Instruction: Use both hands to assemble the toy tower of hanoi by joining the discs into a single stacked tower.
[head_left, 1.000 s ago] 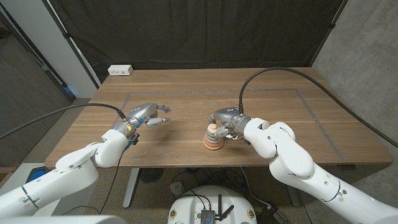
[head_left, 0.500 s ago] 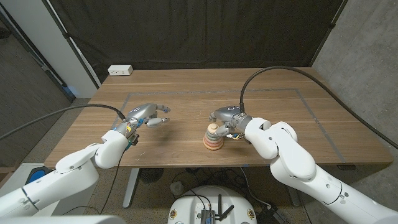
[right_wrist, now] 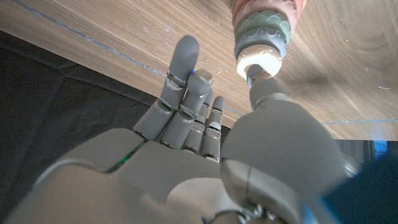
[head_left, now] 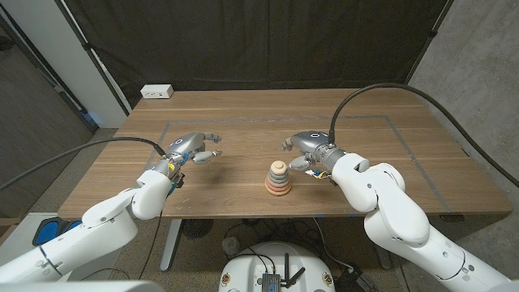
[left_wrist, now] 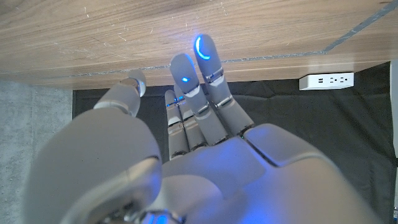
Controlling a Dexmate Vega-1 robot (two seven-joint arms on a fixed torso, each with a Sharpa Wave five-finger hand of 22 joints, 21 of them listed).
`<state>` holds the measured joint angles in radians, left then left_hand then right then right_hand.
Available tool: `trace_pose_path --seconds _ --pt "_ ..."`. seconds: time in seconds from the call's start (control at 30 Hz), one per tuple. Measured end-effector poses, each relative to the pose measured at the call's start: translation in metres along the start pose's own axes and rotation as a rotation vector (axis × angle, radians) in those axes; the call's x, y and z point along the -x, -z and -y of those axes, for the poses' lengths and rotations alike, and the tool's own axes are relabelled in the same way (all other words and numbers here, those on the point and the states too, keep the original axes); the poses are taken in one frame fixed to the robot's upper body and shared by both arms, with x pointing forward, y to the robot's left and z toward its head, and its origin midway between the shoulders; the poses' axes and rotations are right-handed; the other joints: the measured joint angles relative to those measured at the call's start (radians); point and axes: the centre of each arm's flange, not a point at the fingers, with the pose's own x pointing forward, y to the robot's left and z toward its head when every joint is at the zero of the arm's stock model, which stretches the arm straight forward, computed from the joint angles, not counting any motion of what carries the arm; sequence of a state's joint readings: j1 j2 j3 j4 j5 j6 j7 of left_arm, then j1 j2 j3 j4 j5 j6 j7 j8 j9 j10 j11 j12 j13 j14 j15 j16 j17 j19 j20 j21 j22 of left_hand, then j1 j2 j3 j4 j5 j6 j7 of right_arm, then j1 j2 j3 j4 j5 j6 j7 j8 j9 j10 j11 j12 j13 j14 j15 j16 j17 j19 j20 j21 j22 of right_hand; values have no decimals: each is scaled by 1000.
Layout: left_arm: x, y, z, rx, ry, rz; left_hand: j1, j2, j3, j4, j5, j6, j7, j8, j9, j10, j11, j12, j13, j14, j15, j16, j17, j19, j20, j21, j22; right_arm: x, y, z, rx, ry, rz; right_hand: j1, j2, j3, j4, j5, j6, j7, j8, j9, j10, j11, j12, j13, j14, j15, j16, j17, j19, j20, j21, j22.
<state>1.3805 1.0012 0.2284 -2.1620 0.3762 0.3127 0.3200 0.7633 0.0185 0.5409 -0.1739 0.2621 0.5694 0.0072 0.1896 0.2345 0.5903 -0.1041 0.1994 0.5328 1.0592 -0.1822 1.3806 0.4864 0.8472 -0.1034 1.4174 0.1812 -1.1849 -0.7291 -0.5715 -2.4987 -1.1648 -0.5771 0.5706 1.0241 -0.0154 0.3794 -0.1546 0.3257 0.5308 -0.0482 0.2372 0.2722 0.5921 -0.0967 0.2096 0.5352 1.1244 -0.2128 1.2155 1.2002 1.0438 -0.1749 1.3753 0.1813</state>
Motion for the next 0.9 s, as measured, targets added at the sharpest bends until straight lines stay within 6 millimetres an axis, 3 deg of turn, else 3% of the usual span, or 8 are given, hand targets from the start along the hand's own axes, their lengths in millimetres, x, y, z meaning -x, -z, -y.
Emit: trace_pose_path --seconds 0.53,0.7,0.9 --pt "-12 -25 3 -12 -74 -5 -11 -11 0 0 0 -11 0 0 0 -5 -5 -4 -5 -7 7 0 0 -2 -2 0 1 24 51 -7 -53 143 -103 5 5 4 -4 6 20 -12 0 4 19 -9 10 9 14 -7 13 11 11 -4 0 0" --pt "-14 -32 4 -24 -83 -20 -16 -16 -3 3 0 -11 0 0 0 -5 -5 -4 -5 -11 4 0 -5 -2 -2 0 0 27 67 -12 -57 174 -124 5 5 4 -4 7 20 -12 0 4 -21 -5 -3 15 13 -7 13 10 11 -4 -8 0" --pt "-20 -41 3 -29 -81 -28 -20 -20 -4 4 0 -10 0 0 -2 -5 -5 -4 -5 -11 4 0 -6 -2 -2 0 0 28 81 -15 -76 213 -137 5 5 8 -8 11 29 -14 8 4 -21 -5 -3 19 3 -3 7 8 11 -4 -8 0"
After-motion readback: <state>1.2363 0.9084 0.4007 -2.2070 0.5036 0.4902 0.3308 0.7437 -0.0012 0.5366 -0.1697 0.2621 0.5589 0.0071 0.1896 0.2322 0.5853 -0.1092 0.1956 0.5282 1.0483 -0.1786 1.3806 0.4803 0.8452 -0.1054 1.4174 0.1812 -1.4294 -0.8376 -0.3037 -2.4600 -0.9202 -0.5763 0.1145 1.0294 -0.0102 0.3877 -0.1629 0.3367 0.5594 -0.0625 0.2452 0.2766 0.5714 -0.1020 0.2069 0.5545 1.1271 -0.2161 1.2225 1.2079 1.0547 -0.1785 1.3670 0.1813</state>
